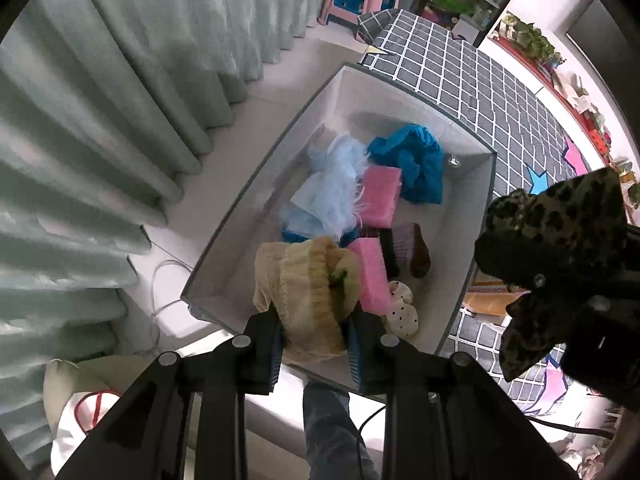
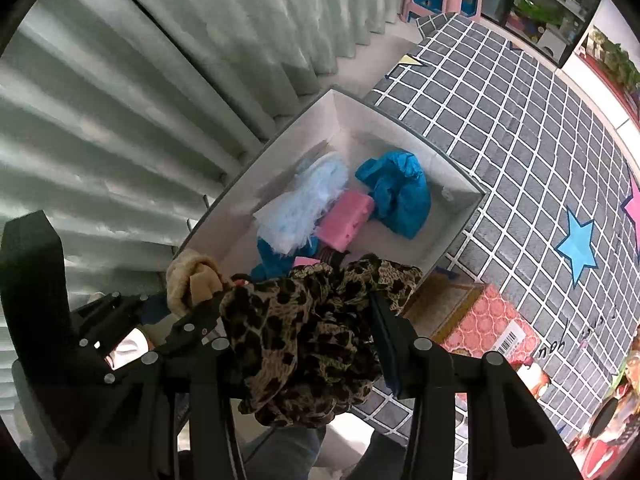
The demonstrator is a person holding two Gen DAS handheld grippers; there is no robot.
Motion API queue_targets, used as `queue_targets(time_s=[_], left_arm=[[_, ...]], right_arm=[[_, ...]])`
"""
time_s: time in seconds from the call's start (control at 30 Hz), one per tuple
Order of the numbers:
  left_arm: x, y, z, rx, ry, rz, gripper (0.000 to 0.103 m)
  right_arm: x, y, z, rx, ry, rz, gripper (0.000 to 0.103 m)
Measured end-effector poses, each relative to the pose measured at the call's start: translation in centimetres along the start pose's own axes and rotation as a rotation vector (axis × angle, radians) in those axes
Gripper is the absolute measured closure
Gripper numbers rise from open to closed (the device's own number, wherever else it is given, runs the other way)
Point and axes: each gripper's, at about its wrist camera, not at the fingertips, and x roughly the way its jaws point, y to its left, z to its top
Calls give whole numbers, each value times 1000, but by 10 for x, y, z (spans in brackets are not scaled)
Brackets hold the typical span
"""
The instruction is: Organize soft objects
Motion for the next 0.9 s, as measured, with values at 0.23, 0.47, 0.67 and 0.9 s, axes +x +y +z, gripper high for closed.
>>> queue_targets(time_s=[0.23,0.47,0.67,0.9], left_arm=[[15,-5,5,8,35,19,74],[28,-9,9,10,56,30,74],[24,-11,11,4,27,-9,42],[8,-20,10,65,-40,6,11]], right_arm=[[9,-8,10,18,2,18,55],[18,-12,17,29,5,33,55],[20,-16,22,28,6,54,55],[2,-26,17,36,-32,26,20]])
